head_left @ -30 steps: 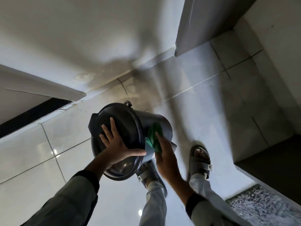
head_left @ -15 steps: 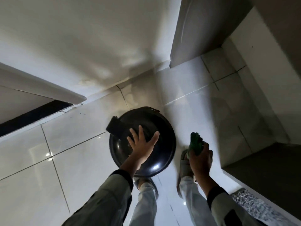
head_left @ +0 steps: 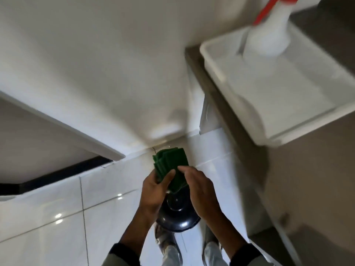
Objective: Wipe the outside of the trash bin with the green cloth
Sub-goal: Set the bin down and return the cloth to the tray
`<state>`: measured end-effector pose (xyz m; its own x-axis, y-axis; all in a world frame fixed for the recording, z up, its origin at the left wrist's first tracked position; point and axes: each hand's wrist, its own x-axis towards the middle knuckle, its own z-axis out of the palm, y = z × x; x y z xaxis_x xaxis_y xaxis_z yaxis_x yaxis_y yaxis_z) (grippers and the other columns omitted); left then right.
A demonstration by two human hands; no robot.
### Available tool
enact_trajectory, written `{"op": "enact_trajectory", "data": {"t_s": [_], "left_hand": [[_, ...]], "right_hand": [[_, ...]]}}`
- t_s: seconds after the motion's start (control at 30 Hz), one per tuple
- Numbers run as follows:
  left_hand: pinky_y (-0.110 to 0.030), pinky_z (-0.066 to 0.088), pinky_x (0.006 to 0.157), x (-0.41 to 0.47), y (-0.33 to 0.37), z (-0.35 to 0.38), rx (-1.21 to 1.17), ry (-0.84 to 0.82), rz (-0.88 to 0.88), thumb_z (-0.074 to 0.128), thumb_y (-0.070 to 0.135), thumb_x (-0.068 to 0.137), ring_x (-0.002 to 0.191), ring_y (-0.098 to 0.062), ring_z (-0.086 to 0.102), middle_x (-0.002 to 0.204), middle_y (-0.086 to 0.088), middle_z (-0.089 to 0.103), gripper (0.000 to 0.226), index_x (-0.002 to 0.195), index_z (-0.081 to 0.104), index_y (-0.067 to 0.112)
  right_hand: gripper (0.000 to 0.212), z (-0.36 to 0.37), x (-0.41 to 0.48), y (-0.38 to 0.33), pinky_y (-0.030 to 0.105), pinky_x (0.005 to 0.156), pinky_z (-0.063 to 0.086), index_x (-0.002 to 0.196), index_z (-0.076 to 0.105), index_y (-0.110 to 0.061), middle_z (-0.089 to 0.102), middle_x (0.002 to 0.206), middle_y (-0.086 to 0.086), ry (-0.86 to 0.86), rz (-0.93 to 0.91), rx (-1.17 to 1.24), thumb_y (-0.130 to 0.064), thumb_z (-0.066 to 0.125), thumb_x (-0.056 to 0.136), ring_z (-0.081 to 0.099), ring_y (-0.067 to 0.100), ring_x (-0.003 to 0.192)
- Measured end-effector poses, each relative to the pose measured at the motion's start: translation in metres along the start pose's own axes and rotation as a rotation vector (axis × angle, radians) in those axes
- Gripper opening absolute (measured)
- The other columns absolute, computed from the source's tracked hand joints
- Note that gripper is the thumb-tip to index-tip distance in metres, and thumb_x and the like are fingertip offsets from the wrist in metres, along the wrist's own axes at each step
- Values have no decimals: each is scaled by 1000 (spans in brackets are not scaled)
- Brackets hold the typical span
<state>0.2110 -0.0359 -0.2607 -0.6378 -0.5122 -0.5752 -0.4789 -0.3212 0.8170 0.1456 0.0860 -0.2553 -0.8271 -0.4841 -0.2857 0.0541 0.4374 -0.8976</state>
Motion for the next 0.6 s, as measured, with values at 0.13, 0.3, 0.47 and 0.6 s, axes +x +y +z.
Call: {"op": "enact_trajectory", "data": {"t_s": [0.13, 0.3, 0.47, 0.6], "left_hand": [[-31, 63, 78, -43, 94, -5, -293, -161, 76, 76, 32, 83, 105, -34, 75, 115, -20, 77, 46, 122, 70, 7], [-43, 62, 88, -72, 193, 79, -56, -96, 337, 72, 30, 92, 104, -32, 75, 106, -13, 80, 27, 115, 75, 17], [-43, 61, 83, -51, 205, 161, 351, 94, 601, 66, 36, 93, 95, -32, 73, 112, -12, 74, 67, 151, 34, 27], [-64, 33, 108, -30, 188, 210, 1276, 89, 706, 31, 56, 102, 133, -37, 49, 136, -22, 60, 51, 138, 58, 33]], "right_hand": [[29, -54, -9, -91, 22, 99, 42, 119, 64, -22, 57, 119, 2, 250, -329, -253, -21, 52, 93, 49, 9, 111], [31, -164, 4, -164, 31, 93, 51, 124, 59, -22, 66, 118, 3, 286, -301, -192, -17, 58, 93, 62, 18, 105], [29, -225, 50, -147, 40, 96, 48, 117, 59, -18, 67, 114, 9, 307, -153, -338, -10, 55, 89, 61, 26, 107], [29, -266, 64, -119, 47, 98, 37, 109, 63, -22, 62, 115, 8, 204, 34, -847, -29, 38, 96, 53, 28, 113]]}}
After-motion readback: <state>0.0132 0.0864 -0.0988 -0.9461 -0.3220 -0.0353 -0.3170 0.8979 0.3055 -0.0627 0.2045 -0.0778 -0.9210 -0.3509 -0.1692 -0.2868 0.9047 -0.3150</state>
